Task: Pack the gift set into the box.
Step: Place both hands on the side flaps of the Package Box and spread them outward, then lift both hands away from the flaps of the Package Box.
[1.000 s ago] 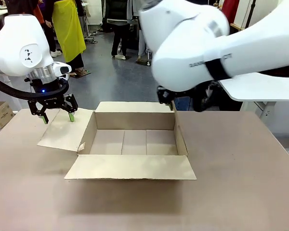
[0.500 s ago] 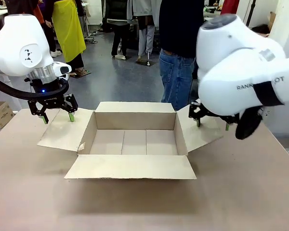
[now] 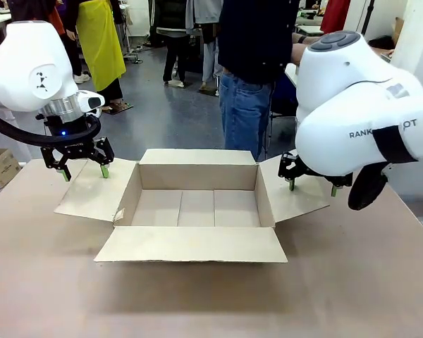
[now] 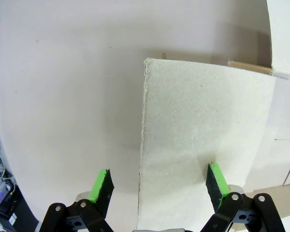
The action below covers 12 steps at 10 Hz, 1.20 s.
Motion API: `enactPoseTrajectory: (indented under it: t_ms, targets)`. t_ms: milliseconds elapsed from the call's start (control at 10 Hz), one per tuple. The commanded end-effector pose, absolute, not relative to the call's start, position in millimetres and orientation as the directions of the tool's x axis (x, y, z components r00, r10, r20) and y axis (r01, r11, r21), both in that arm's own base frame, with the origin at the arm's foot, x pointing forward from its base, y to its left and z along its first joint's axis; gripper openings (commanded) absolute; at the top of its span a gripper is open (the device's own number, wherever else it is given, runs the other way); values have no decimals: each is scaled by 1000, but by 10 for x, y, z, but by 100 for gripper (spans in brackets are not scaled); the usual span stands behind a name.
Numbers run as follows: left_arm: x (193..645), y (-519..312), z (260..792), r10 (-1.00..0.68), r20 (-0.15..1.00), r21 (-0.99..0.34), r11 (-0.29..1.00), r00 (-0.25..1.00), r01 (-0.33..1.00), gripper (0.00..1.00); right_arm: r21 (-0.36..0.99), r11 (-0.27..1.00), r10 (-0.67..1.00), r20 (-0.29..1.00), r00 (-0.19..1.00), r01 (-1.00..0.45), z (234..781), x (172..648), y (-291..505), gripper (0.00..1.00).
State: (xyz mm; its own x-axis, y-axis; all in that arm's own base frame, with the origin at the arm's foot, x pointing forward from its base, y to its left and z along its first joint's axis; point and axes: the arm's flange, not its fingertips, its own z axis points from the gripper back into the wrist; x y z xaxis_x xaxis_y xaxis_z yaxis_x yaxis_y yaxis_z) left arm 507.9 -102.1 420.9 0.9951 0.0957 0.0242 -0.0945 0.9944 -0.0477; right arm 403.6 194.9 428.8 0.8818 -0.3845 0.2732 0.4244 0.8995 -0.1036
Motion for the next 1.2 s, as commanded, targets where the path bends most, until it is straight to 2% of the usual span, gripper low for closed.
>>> enactPoseTrajectory:
  t_ms: [0,1100]
  targets:
    - [5067,-1023,4221,111,37,-35,993,993,-109,100,-116,888,-400,284,871,446,4325,4070,1950,100]
    - [5067,-1023,4221,111,37,-35,993,993,-109,100,-116,888,-400,284,871,446,4325,4070,1950,100]
